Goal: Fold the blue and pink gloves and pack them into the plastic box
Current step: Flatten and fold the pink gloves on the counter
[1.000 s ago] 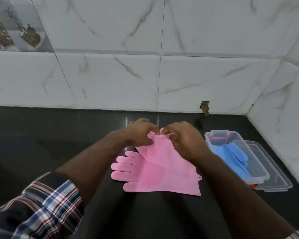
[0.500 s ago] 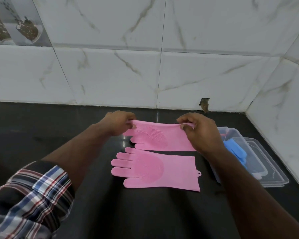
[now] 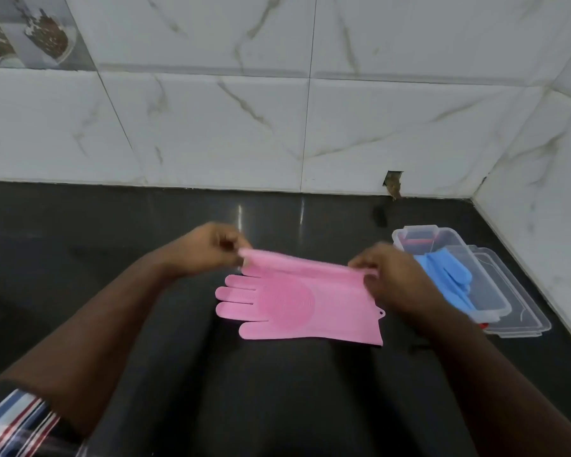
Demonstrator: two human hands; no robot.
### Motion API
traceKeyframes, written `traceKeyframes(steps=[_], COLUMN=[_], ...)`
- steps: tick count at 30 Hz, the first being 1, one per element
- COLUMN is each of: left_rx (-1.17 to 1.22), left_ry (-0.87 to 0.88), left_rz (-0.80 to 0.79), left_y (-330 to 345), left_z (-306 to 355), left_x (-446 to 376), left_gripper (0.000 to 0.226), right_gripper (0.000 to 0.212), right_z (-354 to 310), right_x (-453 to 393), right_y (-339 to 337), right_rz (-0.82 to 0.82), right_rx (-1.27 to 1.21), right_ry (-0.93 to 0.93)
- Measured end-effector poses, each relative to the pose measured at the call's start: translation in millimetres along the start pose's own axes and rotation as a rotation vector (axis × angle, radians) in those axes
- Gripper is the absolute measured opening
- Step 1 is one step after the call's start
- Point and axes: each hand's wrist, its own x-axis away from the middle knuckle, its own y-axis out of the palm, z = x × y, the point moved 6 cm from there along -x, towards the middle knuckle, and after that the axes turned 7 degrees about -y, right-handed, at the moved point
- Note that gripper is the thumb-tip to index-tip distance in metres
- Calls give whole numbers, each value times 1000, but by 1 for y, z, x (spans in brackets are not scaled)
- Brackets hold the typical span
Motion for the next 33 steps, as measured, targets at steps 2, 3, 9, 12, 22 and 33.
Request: traceKeyframes(steps=[2,3,9,12,22,33], left_rx=[-6,23,-107,-131,129,244], left_ry=[-101,-132,-403,-555,-559,-541], left_rz=[-100,-77,330,281,415,458], left_y=[16,19,21,34,34,37], left_z=[-25,-35,-88,-110,-117,-115], left_x=[17,22,24,22,25,25], left_gripper=[7,7,19,46,36,9], right_gripper=[35,33,41,62,45,25], right_z=[8,11,33,48,48,54], right_x=[16,22,9,-3,-16,-13], right_y=[30,40,53,69,76,70], right_rz=[-309,-383,-169,-257,-237,-261], right_rx=[-4,-34,-61,47,168,356], right_ry=[45,85,257,273,164,270])
